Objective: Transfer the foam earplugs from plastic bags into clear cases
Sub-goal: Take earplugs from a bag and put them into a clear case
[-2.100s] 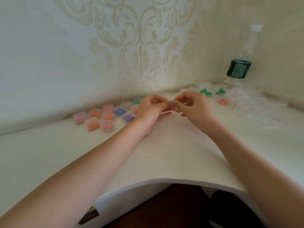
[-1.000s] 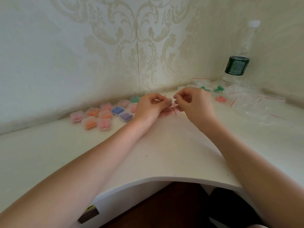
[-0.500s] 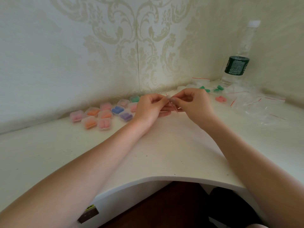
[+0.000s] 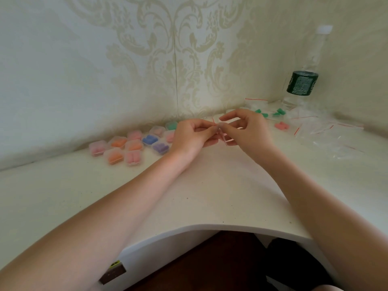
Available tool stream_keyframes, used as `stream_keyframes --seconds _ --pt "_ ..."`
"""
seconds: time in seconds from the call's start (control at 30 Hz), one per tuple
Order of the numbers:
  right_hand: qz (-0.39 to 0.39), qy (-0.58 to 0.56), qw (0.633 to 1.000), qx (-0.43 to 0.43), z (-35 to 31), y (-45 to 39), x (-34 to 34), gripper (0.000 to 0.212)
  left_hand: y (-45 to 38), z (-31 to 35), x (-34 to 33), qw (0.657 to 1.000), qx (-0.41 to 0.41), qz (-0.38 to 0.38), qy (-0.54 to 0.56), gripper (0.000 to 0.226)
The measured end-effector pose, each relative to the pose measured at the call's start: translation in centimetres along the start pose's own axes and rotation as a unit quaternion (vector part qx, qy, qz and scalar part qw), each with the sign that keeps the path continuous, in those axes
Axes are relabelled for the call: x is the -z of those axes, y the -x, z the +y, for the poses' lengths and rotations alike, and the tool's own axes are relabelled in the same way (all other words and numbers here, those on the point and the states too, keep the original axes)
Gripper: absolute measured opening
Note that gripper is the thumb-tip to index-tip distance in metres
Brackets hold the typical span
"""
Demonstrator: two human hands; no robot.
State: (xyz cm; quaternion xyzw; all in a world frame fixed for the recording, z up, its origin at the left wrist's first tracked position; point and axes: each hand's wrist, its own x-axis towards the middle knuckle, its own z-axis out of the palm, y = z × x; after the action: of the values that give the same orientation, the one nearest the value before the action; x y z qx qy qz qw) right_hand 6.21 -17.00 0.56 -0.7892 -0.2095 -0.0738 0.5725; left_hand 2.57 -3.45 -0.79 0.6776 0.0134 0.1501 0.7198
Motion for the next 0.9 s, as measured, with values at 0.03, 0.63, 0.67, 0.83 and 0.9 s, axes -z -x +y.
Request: stream_keyframes --seconds 0.03,0.63,0.67,0.83,0.9 --pt "0.0 -0.001 1.0 0.002 0.0 0.0 0.0 0.006 0.1 0.0 -0.1 1.0 -0.01 -0.005 -0.021 0.009" --pt "0.027 0.261 0.958 0.113 0.5 -0.2 -1.0 0.023 0.7 0.0 -1.1 0.996 -0.007 0.042 -0.073 0.018" --pt "0.03 0.264 0.957 0.116 0.5 -0.1 -1.0 0.023 0.7 0.1 -1.2 0.996 -0.009 0.048 -0.076 0.019" --pt "0.04 0.29 0.946 0.139 0.4 -0.2 -1.2 0.019 0.8 0.1 -1.5 0.991 -0.031 0.078 -0.104 0.019" --pt "0.044 0.286 0.947 0.137 0.5 -0.3 -1.2 0.017 0.7 0.0 -1.4 0.988 -0.043 0.089 -0.118 0.02"
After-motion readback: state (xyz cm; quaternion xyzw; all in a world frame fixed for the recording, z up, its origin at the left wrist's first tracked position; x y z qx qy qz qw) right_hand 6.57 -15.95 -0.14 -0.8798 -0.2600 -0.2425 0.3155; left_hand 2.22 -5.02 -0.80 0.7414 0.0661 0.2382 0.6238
